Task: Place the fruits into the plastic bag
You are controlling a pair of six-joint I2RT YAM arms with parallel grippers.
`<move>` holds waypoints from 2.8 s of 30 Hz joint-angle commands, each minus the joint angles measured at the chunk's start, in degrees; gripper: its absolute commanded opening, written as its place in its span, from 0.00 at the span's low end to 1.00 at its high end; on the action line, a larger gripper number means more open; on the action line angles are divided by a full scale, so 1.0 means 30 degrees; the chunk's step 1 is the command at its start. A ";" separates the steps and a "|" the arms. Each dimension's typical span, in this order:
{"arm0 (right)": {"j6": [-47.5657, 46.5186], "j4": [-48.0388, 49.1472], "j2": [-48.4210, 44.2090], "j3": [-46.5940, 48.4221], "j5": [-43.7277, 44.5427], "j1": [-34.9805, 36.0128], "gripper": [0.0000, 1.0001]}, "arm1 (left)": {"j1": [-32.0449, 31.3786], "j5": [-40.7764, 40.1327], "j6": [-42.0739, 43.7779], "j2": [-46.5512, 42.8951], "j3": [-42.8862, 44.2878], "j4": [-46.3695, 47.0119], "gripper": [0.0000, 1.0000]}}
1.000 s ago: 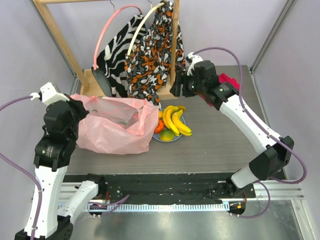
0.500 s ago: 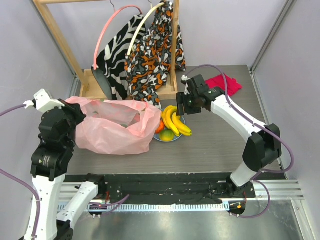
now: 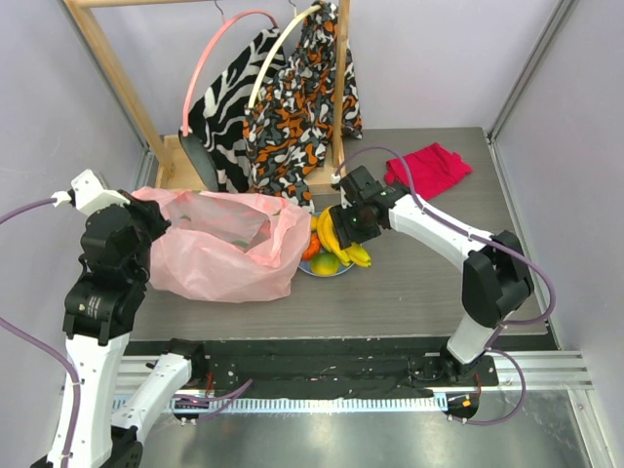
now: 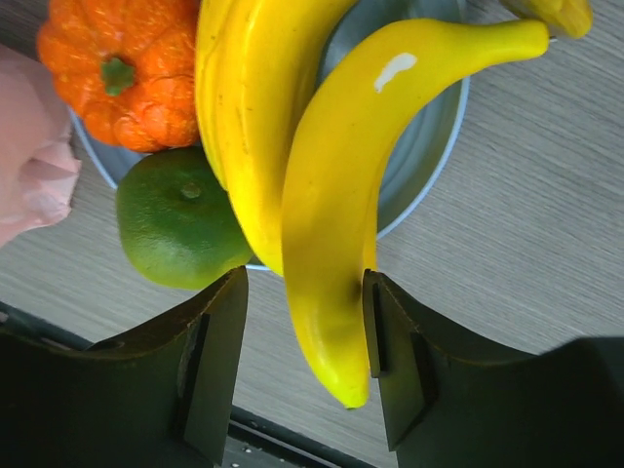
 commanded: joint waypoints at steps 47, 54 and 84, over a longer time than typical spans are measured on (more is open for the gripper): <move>0.1209 -0.0780 -0.3957 0.3315 0.4909 -0.1920 0.01 | 0.0116 -0.0153 0.0266 0.0086 0.0342 0.0712 0.00; 0.2584 0.6413 -0.5982 0.3584 -0.1323 -0.1862 0.01 | 0.0116 -0.0036 0.0354 0.0144 0.0519 0.0566 0.00; -0.3006 0.1338 0.2187 1.1959 -1.3492 0.4787 0.01 | 0.0116 0.0257 -0.0057 0.0378 0.1132 0.0039 0.00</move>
